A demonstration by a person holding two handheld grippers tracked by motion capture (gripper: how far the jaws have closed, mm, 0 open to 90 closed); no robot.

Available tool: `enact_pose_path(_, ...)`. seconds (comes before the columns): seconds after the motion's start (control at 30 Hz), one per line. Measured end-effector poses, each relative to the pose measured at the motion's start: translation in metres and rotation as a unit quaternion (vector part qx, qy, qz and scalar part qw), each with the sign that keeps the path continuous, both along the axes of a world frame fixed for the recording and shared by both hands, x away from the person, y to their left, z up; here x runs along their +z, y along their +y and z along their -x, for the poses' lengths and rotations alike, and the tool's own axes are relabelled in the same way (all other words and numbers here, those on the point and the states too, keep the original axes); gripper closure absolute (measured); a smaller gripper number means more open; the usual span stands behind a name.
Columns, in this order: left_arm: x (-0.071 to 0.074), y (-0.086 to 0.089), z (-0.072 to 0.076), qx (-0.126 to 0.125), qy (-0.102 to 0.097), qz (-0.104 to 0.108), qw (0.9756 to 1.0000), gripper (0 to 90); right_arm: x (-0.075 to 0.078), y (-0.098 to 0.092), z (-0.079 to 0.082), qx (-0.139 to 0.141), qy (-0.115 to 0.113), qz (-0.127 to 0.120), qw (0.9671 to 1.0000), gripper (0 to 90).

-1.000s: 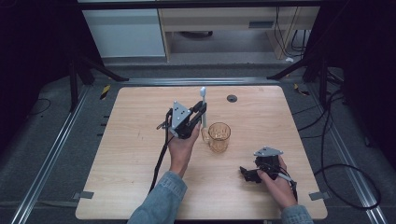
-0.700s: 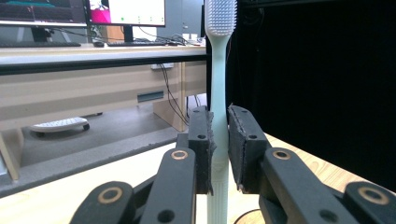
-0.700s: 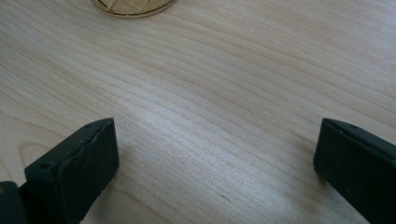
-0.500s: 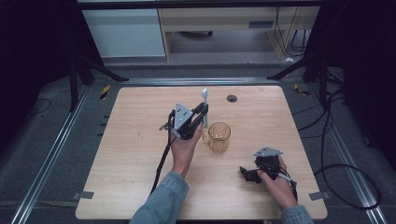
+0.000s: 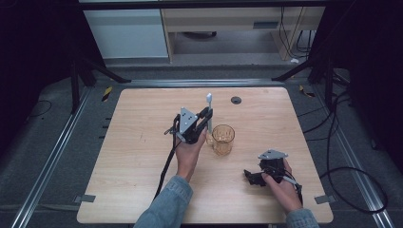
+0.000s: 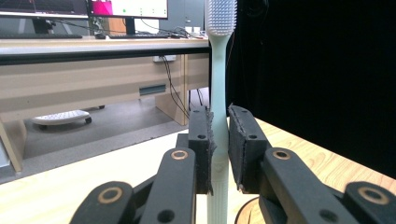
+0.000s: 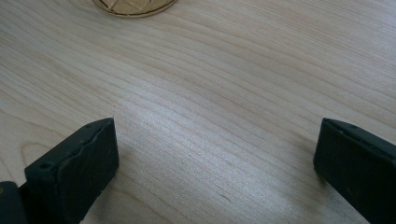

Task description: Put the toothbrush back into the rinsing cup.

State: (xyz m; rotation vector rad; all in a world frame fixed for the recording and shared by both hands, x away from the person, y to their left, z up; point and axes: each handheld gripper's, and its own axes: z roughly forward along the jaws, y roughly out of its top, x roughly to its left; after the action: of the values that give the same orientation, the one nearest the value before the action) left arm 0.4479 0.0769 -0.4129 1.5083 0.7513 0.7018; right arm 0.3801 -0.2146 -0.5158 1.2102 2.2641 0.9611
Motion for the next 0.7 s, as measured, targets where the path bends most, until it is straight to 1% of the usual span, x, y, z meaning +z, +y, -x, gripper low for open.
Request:
enact_pose_path(0.3,-0.007,0.001,0.000,0.002,0.004,-0.001,1.0000,79.0,0.000,0.000,0.000,0.002,-0.002,0.001,1.0000,0.4)
enact_pose_path(0.53,-0.016,0.001,0.000,0.002,0.012,0.004,0.9999,79.0,0.000,0.000,0.000,0.002,-0.002,0.002,1.0000,0.4)
enact_pose_path(0.67,-0.020,0.001,0.000,0.003,0.012,0.002,0.9999,79.0,0.000,0.000,0.000,0.001,-0.002,0.002,1.0000,0.4)
enact_pose_path(0.7,-0.021,0.001,0.000,0.004,0.013,0.006,0.9999,79.0,0.000,0.000,0.000,0.001,-0.002,0.002,1.0000,0.4)
